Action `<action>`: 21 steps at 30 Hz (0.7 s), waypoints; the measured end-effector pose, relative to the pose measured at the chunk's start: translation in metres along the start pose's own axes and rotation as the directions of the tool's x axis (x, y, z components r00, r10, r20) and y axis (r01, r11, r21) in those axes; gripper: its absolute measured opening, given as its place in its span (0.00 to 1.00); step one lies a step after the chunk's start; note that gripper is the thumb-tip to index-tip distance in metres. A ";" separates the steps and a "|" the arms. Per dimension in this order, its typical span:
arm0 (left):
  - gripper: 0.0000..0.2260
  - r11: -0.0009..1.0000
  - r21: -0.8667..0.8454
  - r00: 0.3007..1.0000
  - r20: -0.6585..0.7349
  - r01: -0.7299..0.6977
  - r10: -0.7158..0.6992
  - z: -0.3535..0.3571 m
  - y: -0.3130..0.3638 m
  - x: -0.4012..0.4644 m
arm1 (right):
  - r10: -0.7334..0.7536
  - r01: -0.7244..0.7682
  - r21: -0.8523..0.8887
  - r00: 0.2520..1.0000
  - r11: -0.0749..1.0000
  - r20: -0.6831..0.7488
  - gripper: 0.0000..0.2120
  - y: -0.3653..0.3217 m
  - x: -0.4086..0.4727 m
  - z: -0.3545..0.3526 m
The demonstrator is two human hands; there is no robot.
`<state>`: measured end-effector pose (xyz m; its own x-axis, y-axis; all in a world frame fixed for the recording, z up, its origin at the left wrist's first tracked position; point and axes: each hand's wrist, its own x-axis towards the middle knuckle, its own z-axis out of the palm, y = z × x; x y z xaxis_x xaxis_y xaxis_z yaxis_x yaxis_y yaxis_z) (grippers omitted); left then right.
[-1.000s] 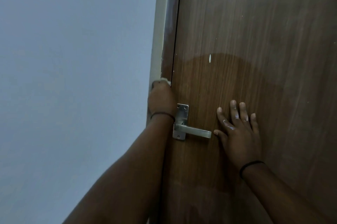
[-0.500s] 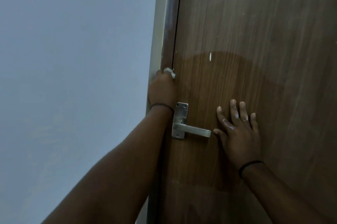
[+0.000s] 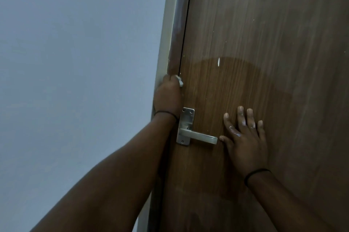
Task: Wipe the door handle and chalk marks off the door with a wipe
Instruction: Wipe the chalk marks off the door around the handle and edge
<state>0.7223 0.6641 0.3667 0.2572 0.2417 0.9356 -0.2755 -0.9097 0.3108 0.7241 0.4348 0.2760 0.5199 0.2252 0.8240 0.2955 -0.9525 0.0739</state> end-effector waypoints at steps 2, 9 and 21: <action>0.08 0.997 0.078 1.000 -0.026 0.010 -0.008 -0.003 0.008 0.022 | -0.001 0.001 0.002 1.000 1.000 -0.011 0.29 -0.001 0.001 0.000; 0.08 0.894 0.447 0.978 0.199 -0.035 -0.061 0.003 0.008 0.009 | -0.008 0.008 0.008 1.000 1.000 0.016 0.29 0.001 0.000 0.000; 0.06 0.926 0.365 0.910 0.345 0.094 -0.229 0.003 -0.020 -0.081 | -0.002 0.001 0.017 0.999 1.000 0.038 0.29 -0.001 -0.001 -0.005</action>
<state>0.7097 0.6615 0.2848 0.6167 0.3116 0.7229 0.1074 -0.9430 0.3149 0.7193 0.4340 0.2777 0.5490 0.2348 0.8022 0.3096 -0.9486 0.0657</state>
